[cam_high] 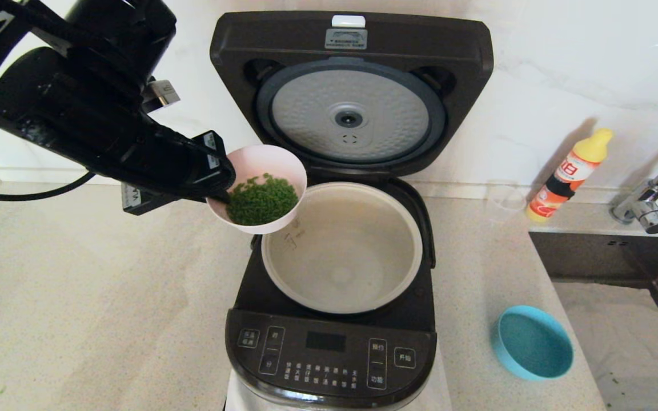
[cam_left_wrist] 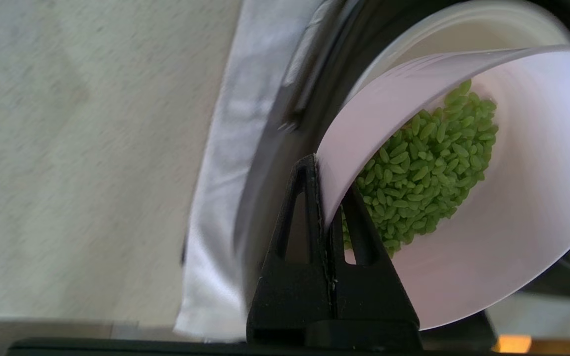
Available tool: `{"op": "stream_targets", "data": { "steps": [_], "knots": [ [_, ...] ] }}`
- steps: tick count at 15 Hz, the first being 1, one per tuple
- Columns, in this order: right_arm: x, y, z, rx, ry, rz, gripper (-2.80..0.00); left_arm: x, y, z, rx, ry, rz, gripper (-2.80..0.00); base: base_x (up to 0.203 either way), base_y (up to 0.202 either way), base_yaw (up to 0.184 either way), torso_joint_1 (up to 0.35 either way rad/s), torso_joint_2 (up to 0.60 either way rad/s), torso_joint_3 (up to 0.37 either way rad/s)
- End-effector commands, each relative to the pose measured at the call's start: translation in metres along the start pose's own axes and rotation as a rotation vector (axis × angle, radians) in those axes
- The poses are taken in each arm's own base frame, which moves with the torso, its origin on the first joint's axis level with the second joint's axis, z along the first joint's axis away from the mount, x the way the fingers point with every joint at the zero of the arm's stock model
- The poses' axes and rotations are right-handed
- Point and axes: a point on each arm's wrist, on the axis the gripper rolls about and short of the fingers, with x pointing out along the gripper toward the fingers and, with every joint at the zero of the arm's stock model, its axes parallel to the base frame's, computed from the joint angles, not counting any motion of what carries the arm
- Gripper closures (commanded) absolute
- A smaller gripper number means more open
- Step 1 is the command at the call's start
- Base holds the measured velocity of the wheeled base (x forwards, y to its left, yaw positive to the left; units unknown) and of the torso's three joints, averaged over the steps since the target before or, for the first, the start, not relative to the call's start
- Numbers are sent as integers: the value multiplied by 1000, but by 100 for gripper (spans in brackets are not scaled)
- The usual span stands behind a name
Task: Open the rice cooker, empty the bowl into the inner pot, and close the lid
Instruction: Pour the chopped green onions from the bowl into the rice cooker
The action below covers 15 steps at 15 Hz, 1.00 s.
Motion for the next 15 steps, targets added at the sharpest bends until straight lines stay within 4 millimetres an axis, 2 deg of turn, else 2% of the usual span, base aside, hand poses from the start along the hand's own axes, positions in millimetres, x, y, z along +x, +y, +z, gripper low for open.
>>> {"op": "stream_targets", "data": {
  "steps": [1,6,12,15],
  "knots": [
    [0,0,0,0,1,0,0,14,-11,-7,12,20,11,0,0,0,0,0,0,0],
    [0,0,0,0,2,0,0,42,-30,-16,15,-9,68,0,0,0,0,0,0,0],
    [0,0,0,0,2,0,0,58,-49,-23,43,-144,142,0,0,0,0,0,0,0],
    [0,0,0,0,0,0,0,58,-56,-21,63,-196,121,0,0,0,0,0,0,0]
  ]
}}
